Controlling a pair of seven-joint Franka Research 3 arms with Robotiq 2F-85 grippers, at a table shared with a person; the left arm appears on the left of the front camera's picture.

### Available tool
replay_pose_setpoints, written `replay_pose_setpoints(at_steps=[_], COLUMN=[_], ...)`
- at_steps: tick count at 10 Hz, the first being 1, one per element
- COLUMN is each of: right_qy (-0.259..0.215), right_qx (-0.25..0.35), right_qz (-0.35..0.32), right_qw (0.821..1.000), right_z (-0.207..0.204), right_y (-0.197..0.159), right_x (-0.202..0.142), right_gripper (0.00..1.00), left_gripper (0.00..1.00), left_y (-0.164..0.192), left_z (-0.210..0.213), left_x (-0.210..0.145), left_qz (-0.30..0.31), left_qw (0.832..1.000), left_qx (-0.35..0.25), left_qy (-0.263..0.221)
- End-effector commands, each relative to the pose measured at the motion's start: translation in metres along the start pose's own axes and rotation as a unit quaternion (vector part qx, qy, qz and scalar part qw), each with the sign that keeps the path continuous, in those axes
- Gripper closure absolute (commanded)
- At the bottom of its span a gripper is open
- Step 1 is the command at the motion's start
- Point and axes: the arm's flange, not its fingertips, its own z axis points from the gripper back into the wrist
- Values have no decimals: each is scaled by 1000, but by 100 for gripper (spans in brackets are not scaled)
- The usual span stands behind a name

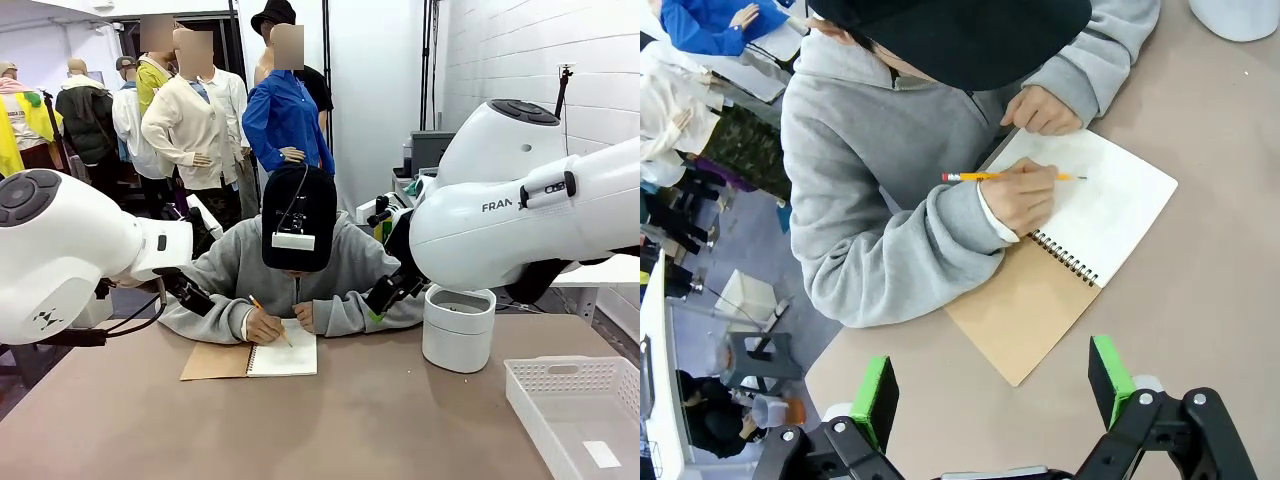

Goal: Sort the paper based on its condition.
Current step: If a person hands you a paper, place it in the Organizing basket , and if it's crumpled, put it in the Trash can.

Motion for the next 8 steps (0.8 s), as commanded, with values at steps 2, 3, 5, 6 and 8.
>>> replay_pose_setpoints(at_steps=[2,3,5,6,8], right_qy=[5,15,25,30,41], right_qx=[26,45,79,78,65], right_qz=[-7,-15,-22,-22,-10], right_qw=[1000,999,996,996,997], right_z=[6,10,21,28,42], right_y=[2,5,6,6,1], right_x=[9,18,33,41,56], right_gripper=[0,0,0,0,0], left_gripper=[0,0,0,0,0], left_y=[9,21,40,53,74], left_z=[4,11,22,30,52], left_x=[5,9,10,10,11], left_qz=[4,-8,0,7,7], left_qw=[997,993,983,982,981], left_qx=[-77,-120,-182,-187,-194], left_qy=[18,17,24,10,11])
